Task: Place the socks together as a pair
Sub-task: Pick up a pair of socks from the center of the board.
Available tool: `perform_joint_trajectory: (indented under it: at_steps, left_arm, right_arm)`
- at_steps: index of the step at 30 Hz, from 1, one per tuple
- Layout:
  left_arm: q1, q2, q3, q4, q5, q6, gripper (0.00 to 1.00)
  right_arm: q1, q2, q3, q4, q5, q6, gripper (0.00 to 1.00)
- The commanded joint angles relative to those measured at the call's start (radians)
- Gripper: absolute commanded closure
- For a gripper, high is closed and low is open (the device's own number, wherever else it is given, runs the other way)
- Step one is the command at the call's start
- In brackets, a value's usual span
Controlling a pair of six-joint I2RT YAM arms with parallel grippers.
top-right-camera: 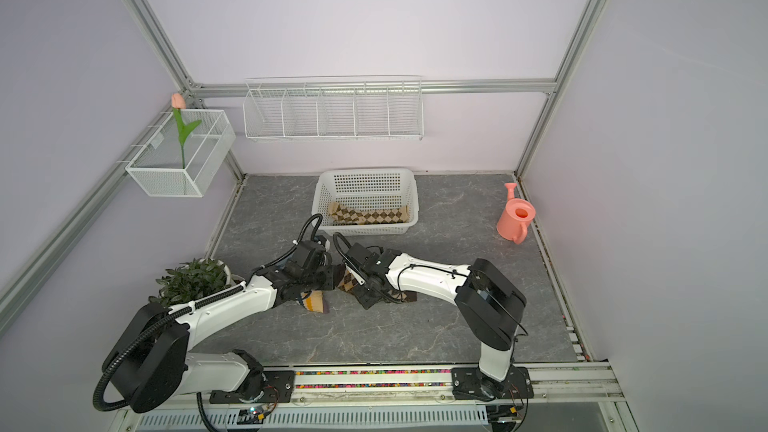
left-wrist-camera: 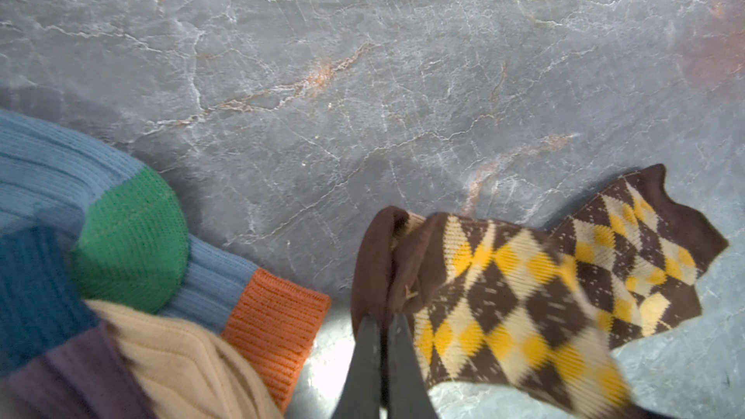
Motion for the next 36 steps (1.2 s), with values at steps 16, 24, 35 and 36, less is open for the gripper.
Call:
perform_joint_trajectory:
  at_steps: [16, 24, 35, 36]
  left_arm:
    - [-0.002, -0.031, 0.012, 0.001, -0.022, 0.004, 1.00]
    - [-0.001, -0.023, 0.006, 0.015, -0.008, 0.001, 1.00]
    - [-0.001, -0.024, 0.000, 0.023, 0.003, -0.001, 1.00]
    - [-0.001, -0.022, 0.000, 0.025, 0.004, -0.001, 1.00]
  right_arm:
    - [-0.222, -0.405, -0.318, 0.155, -0.058, 0.047, 0.52]
    - [-0.445, -0.379, -0.407, 0.237, -0.066, 0.051, 0.47]
    - [-0.490, -0.213, -0.362, 0.373, -0.114, 0.067, 0.48]
    - [-0.491, -0.206, -0.358, 0.379, -0.123, 0.067, 0.49]
